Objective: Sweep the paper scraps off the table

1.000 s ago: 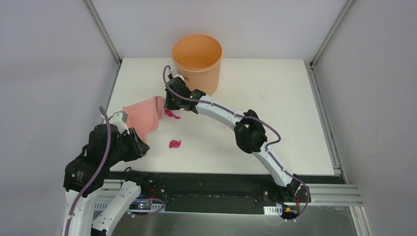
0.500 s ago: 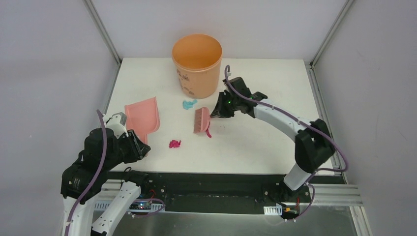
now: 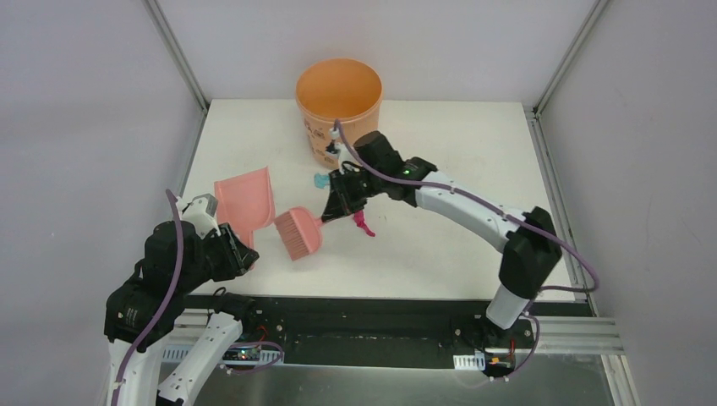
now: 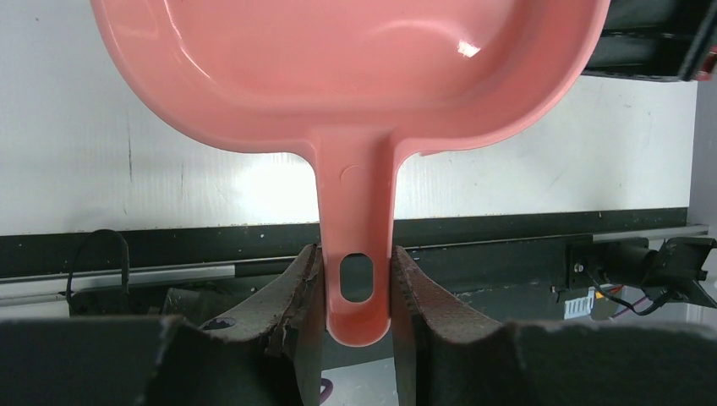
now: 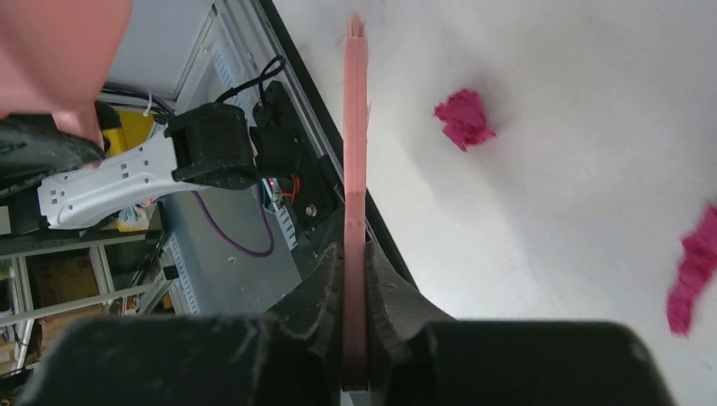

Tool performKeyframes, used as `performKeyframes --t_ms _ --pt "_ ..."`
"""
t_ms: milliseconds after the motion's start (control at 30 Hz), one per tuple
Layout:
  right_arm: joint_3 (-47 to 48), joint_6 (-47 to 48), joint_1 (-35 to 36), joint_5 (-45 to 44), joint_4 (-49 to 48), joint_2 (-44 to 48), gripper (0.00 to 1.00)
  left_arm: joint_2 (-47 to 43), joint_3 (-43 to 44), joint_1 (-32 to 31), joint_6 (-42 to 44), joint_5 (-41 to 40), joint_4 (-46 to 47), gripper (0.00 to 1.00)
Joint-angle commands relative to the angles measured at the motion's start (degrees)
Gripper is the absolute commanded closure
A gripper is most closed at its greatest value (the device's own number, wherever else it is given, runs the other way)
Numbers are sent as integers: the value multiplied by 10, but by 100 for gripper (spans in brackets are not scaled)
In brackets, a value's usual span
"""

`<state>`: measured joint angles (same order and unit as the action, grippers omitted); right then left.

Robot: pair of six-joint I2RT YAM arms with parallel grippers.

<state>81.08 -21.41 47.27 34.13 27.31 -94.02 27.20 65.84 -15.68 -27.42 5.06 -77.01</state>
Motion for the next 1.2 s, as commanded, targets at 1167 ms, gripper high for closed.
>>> performKeyframes --t_ms 1167 --pt "252 -72 -61 -175 80 -238 100 43 22 -11 54 -41 39 100"
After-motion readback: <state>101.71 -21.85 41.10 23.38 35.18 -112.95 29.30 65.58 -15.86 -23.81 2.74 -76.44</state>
